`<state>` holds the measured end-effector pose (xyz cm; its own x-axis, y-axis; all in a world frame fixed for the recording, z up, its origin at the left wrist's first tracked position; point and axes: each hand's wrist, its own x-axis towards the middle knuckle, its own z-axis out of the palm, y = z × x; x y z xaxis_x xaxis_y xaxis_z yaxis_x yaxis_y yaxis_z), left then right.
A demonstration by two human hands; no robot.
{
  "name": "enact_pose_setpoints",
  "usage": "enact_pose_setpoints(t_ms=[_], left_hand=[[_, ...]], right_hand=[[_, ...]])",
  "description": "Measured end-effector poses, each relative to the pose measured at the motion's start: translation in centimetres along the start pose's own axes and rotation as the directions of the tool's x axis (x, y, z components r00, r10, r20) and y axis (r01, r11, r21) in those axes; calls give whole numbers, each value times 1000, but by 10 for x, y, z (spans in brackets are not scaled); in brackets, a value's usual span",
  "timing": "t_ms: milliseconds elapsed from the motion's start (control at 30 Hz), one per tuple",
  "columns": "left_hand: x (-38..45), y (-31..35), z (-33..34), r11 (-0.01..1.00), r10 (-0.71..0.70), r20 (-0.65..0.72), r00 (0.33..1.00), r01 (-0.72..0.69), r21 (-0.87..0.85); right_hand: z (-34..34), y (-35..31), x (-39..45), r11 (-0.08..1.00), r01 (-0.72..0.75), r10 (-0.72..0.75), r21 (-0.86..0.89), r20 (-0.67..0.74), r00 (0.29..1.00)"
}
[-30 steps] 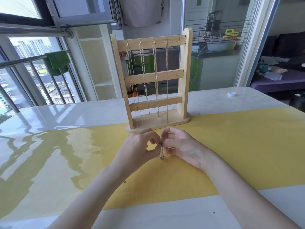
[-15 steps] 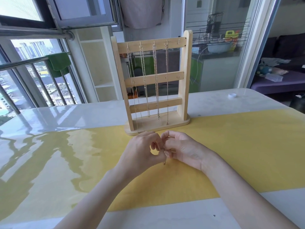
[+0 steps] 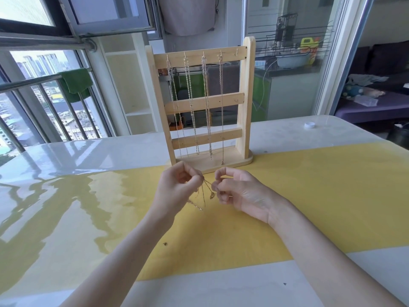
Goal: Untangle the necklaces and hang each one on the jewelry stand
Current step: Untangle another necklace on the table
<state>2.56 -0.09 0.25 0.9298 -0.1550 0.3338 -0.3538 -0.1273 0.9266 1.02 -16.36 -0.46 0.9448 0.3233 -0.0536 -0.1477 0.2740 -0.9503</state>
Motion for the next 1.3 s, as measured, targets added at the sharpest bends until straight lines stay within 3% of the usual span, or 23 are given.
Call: enact_pose_setpoints(t_ms=[267, 533, 700, 867, 933, 1067, 1300], left_hand=[[-1, -1, -2, 997, -51, 46, 998, 54, -61], [1, -3, -3, 991, -113, 13, 993, 114, -70], [-1, -4, -1, 995, -24, -22, 999, 26, 92], [-7, -3, 2, 931, 135, 31, 990, -138, 339], [-7, 0, 1, 908, 170, 64, 983, -182, 378], [-7, 3, 1, 901, 176, 82, 981, -194, 387], [-8, 3, 1, 827, 238, 128, 963, -270, 493]], right_hand=[[4, 3, 2, 964, 199, -223, -179, -130, 966], [7, 2, 2, 875, 266, -357, -404, -171, 918], [9, 5, 6, 779, 269, -418, -566, -149, 896], [10, 9, 10, 675, 228, -427, -701, -120, 896], [12, 6, 8, 719, 199, -378, -665, -134, 916], [10, 5, 4, 902, 84, -176, -423, -184, 967], [9, 8, 6, 943, 60, -126, -326, -184, 975]])
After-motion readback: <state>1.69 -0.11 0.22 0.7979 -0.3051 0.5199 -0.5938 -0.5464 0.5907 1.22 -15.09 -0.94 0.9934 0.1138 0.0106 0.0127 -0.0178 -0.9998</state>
